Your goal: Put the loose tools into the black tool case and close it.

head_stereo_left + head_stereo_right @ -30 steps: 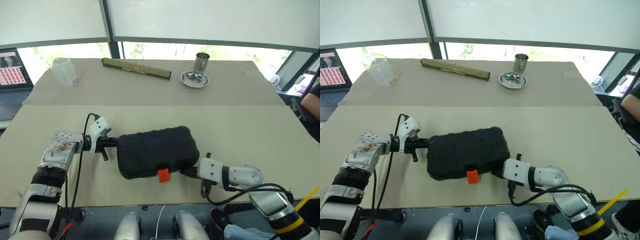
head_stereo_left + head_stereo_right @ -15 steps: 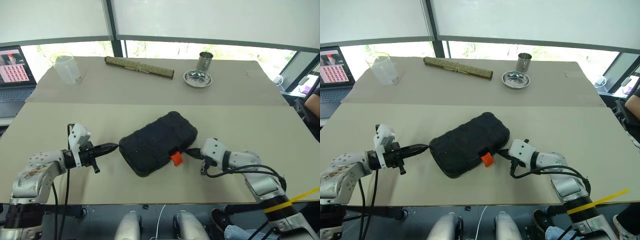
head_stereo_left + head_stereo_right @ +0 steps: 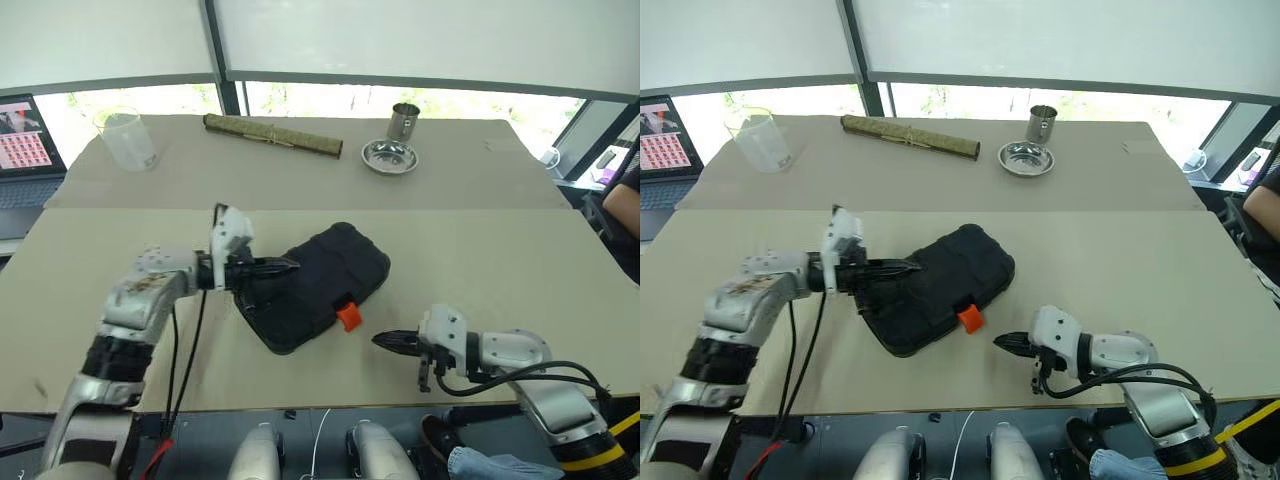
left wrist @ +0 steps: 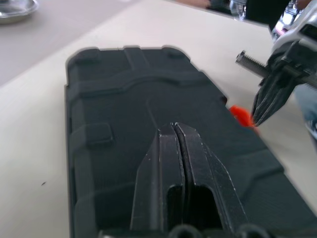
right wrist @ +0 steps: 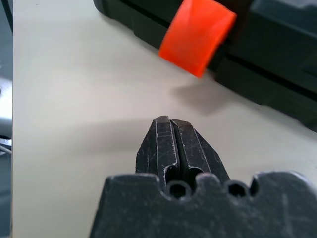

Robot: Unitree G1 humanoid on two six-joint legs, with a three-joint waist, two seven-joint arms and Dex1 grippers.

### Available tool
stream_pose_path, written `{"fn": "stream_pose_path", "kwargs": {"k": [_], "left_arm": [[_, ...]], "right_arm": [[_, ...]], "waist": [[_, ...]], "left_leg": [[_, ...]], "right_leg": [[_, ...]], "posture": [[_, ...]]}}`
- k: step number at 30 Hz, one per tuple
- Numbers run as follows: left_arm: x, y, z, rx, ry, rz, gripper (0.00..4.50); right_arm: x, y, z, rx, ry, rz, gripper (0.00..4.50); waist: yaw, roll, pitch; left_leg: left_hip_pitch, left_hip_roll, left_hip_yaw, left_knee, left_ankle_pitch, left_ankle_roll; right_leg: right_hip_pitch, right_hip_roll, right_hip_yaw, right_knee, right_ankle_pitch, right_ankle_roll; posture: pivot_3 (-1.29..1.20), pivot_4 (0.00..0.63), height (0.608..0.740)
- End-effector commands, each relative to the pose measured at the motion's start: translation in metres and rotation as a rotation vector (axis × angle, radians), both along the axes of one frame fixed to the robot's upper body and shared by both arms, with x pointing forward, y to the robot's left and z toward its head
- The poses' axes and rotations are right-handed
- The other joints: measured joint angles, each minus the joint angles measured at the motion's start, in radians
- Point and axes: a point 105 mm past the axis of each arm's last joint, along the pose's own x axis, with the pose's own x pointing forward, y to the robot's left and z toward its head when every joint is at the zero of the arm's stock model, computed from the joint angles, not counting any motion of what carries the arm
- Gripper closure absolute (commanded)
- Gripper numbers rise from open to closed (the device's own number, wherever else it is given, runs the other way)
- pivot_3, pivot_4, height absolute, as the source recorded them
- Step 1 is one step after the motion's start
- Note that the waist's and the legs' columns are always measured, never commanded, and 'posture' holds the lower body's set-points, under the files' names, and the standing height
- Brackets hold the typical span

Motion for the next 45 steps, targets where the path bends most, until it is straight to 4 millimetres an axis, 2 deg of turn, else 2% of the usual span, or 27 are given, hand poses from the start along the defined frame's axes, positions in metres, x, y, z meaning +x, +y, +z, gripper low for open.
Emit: {"fn": "stream_pose_path", "kwargs": {"k": [1, 8, 14, 24, 33, 45], "left_arm": [[0.007, -0.005, -0.004, 0.051, -0.028, 0.000, 4.41], [0.012, -0.006, -0.007, 0.044, -0.032, 0.037, 4.41], [0.012, -0.003, -0.006, 0.041, -0.034, 0.053, 4.41], [0.014, -0.005, -0.005, 0.035, -0.031, 0.066, 4.41], [0.013, -0.003, -0.010, 0.056, -0.015, 0.061, 4.41], [0.002, -0.007, -0.032, 0.139, 0.013, 0.015, 4.41]], "right_arm": [[0.005, 0.012, 0.018, 0.025, -0.055, 0.013, 4.50], [0.013, 0.021, 0.011, -0.008, -0.053, 0.029, 4.50], [0.012, 0.021, 0.004, -0.033, -0.035, 0.033, 4.50], [0.018, 0.030, 0.001, 0.041, -0.032, -0.017, 4.50], [0.028, 0.035, 0.020, 0.086, -0.087, -0.035, 4.50], [0.030, 0.033, 0.046, 0.130, -0.147, -0.012, 4.50]], "waist": [[0.001, 0.000, 0.000], [0.004, 0.000, 0.000], [0.004, 0.000, 0.000], [0.004, 0.000, 0.000], [0.004, 0.000, 0.000], [-0.002, 0.000, 0.000]], "left_leg": [[0.000, 0.000, 0.000, 0.000, 0.000, 0.000], [0.000, 0.000, 0.000, 0.001, 0.000, 0.000], [0.001, 0.000, -0.001, 0.001, 0.000, 0.000], [0.001, 0.000, -0.001, 0.001, 0.000, 0.000], [0.001, 0.000, -0.001, 0.001, 0.000, 0.000], [0.002, 0.000, -0.001, 0.001, 0.000, 0.000]], "right_leg": [[0.000, 0.000, 0.000, 0.000, 0.000, 0.000], [0.001, 0.000, 0.000, 0.000, 0.000, 0.000], [0.001, 0.000, 0.000, 0.001, 0.000, 0.000], [0.001, 0.000, 0.000, 0.002, 0.000, 0.000], [0.001, 0.000, 0.000, 0.002, 0.000, 0.000], [0.001, 0.000, 0.000, 0.002, 0.000, 0.000]], "posture": [[0.00, 0.150, 0.740], [0.00, 0.150, 0.740], [0.00, 0.150, 0.740], [0.00, 0.150, 0.740], [0.00, 0.150, 0.740], [0.00, 0.150, 0.740]]}}
